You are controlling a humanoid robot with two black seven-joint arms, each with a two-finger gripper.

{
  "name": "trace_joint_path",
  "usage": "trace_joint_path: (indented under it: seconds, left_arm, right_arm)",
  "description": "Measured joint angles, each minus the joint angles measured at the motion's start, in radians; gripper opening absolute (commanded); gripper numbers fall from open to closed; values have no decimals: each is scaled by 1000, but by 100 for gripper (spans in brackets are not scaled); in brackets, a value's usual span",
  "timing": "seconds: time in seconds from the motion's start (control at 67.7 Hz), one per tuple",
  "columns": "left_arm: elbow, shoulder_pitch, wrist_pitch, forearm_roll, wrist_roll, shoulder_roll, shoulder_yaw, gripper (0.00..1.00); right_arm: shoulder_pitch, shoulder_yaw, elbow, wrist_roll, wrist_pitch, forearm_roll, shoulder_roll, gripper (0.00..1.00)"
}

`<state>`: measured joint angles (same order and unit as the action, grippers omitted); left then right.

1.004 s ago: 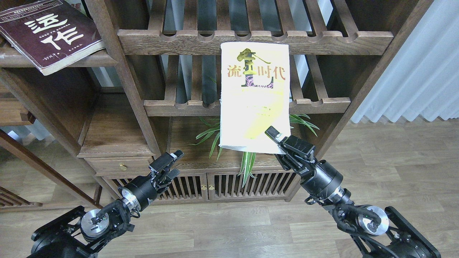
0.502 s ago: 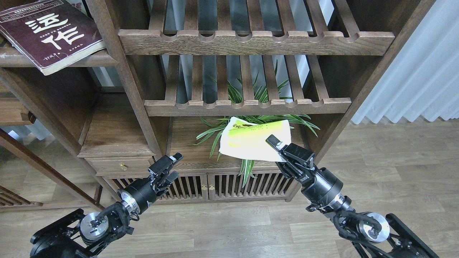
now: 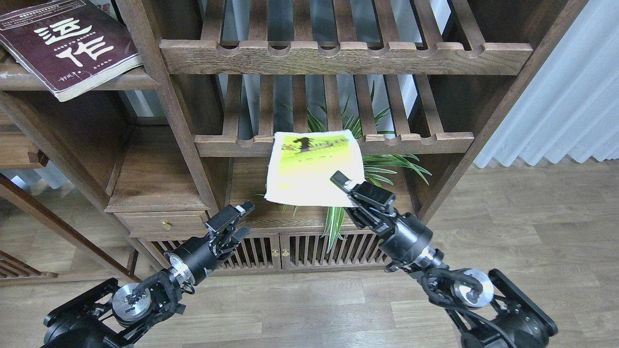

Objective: Organize books on shelf
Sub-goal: 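Lower the yellow-green book toward the left gripper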

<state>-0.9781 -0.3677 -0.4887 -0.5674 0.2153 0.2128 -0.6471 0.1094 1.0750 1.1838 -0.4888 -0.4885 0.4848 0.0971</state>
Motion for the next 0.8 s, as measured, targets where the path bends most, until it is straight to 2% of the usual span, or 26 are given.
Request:
trace_joint_path:
  seconds: [0.281, 0.798]
  left_arm:
    - [-33, 59, 0, -1, -2, 36, -59, 98]
    - [-48, 45, 0, 0, 1, 38, -112, 96]
  right_arm:
    - [-7, -9, -77, 0, -1, 2, -19, 3]
    - [-33, -33, -101, 0, 0, -29, -50, 3]
